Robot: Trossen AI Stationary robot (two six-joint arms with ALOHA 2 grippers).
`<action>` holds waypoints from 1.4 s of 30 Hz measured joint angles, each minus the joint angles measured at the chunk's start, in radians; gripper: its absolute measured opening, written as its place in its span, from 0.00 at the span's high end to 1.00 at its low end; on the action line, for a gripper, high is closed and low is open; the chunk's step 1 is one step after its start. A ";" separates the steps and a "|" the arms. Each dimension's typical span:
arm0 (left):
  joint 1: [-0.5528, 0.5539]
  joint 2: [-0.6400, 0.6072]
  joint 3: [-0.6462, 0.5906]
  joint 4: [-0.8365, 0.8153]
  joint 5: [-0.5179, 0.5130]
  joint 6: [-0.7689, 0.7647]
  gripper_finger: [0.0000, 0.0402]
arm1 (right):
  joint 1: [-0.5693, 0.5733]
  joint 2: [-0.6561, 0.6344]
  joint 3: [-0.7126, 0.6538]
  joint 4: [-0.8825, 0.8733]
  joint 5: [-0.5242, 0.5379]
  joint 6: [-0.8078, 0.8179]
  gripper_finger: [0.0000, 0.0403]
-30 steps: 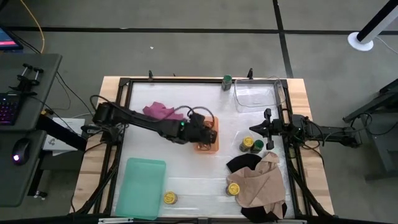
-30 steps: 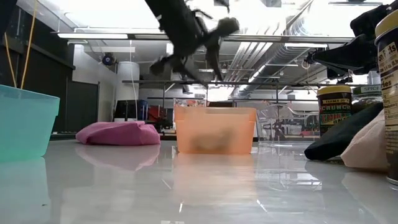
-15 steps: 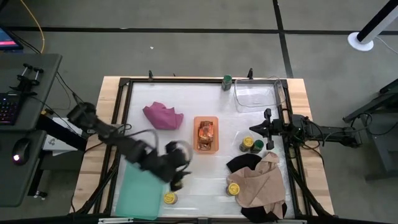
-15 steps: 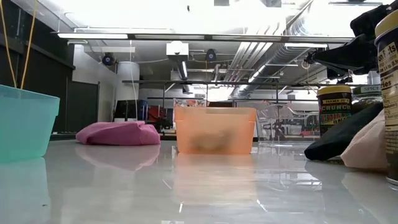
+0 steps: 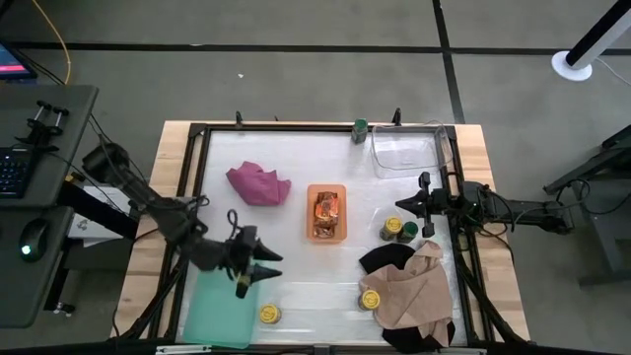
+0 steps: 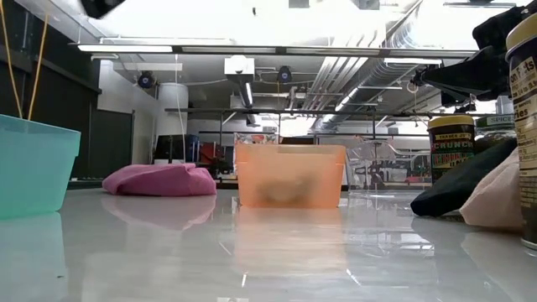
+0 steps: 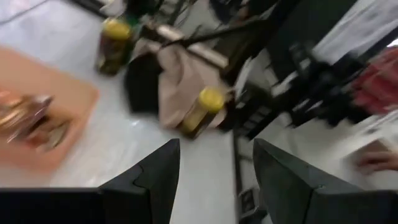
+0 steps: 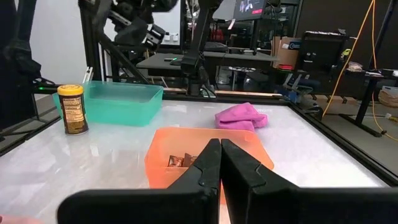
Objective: Sort spices by type
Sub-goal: Put the top right yellow seasoning bottle into the transparent bin
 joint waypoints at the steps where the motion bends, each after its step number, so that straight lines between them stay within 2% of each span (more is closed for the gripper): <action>1: 0.025 -0.005 -0.003 0.025 0.029 0.018 0.53 | 0.000 0.000 0.000 0.000 0.000 0.000 1.00; 5: 0.101 -0.024 0.010 0.045 0.085 0.089 0.53 | 0.000 0.000 0.000 0.000 0.000 0.000 1.00; 10: 0.209 -0.050 0.013 0.108 0.087 0.150 0.53 | 0.000 0.000 0.000 0.000 0.000 0.000 1.00; 15: 0.333 -0.059 0.012 0.243 0.083 0.148 0.53 | 0.000 0.000 0.000 0.000 0.000 0.000 1.00; 23: 0.434 -0.062 0.013 0.416 -0.015 0.108 0.53 | 0.000 0.000 0.000 0.000 0.000 0.000 1.00; 28: 0.467 -0.062 0.013 0.419 -0.071 0.108 0.53 | 0.000 0.000 0.000 0.000 0.000 0.000 1.00; 32: 0.505 -0.062 0.013 0.419 -0.075 0.108 0.53 | 0.000 0.000 0.000 0.000 0.000 0.000 1.00; 42: 0.565 -0.072 0.013 0.400 0.127 0.221 0.53 | 0.000 0.000 0.000 0.000 0.000 0.000 1.00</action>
